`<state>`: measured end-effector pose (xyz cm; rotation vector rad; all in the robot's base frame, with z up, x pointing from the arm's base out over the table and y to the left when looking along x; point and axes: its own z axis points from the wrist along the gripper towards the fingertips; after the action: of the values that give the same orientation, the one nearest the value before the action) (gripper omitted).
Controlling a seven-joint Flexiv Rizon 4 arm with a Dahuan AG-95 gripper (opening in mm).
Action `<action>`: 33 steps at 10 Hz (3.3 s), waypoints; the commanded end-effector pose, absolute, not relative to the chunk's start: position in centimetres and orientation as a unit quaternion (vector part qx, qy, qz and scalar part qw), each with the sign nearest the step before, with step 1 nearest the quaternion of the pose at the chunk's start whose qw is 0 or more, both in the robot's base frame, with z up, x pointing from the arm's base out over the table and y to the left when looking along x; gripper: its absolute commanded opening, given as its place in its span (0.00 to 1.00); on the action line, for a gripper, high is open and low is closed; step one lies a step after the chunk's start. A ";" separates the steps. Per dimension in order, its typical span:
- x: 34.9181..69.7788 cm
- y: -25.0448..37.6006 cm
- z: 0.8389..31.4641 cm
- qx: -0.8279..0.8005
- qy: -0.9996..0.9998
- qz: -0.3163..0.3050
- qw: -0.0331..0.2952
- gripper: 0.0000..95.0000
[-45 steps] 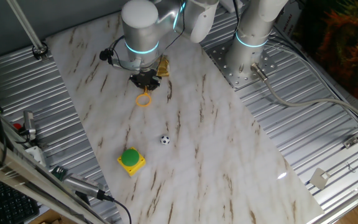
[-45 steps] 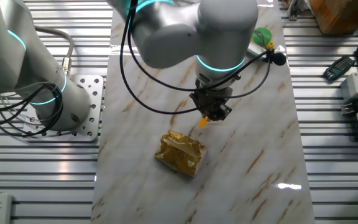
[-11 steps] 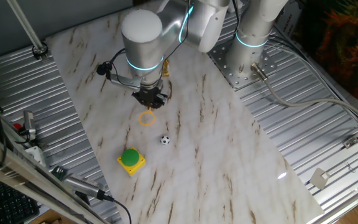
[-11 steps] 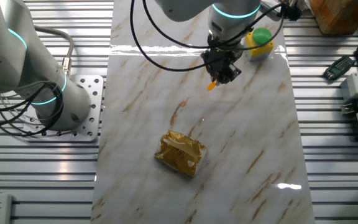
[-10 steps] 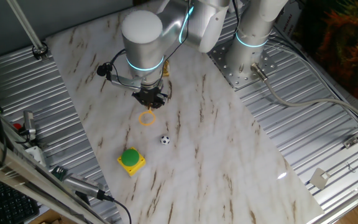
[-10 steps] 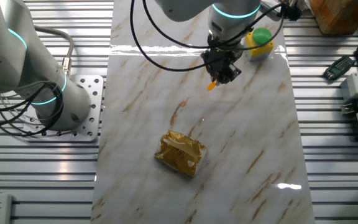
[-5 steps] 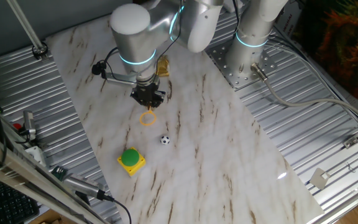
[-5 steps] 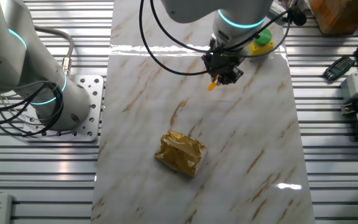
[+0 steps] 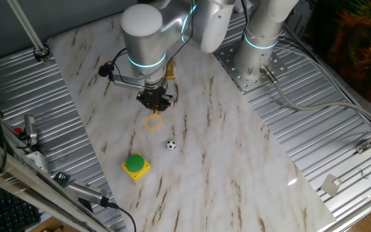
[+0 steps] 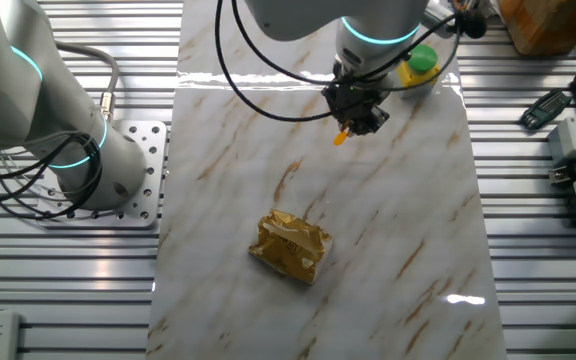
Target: Attach the bubble ring to the ball
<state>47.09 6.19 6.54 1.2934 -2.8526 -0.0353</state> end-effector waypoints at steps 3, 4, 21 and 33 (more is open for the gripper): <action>47.2 7.8 6.3 0.412 -0.911 -0.015 0.000 0.00; 47.3 8.8 6.1 0.405 -0.914 -0.012 0.001 0.00; 44.8 13.4 5.0 0.378 -0.926 0.003 0.007 0.00; 44.6 14.8 4.4 0.368 -0.929 0.020 0.021 0.00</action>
<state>44.57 14.81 4.50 1.1374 -2.8799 0.0669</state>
